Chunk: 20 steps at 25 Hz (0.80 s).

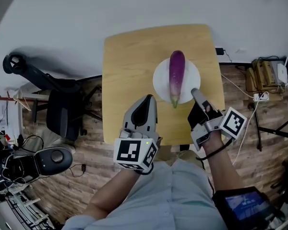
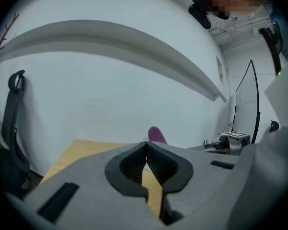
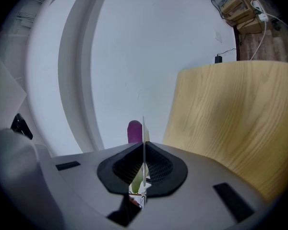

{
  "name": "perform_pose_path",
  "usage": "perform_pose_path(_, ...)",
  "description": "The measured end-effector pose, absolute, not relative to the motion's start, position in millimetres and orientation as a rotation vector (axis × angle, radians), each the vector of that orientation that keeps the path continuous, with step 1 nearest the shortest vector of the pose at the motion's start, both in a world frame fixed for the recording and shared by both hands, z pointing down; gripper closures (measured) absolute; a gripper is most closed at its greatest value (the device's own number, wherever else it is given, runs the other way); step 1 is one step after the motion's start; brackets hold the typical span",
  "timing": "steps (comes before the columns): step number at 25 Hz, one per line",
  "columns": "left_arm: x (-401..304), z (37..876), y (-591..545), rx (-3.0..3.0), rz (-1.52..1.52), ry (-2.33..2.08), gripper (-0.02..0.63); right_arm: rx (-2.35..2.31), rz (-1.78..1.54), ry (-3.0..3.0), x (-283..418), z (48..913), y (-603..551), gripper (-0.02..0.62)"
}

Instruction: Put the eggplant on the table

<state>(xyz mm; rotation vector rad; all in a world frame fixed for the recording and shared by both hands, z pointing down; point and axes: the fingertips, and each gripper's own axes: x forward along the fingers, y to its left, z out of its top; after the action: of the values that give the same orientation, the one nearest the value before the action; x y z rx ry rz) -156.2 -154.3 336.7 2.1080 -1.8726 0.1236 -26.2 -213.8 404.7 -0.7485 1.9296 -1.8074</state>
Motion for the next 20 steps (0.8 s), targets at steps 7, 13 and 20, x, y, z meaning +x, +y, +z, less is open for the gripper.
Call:
perform_pose_path(7, -157.8, 354.5, -165.8, 2.123, 0.161, -1.814, 0.600, -0.800, -1.828, 1.884, -29.5, 429.6, -219.9, 0.583)
perform_pose_path(13, -168.2, 368.3, -174.7, 2.122, 0.188, -1.778, 0.600, -0.837, -1.829, 1.852, -35.1, 446.7, -227.1, 0.583)
perform_pose_path(20, -173.6, 383.7, -184.4, 2.128, 0.227, -1.738, 0.600, -0.864, -1.826, 1.828, -37.4, 464.9, -231.8, 0.583)
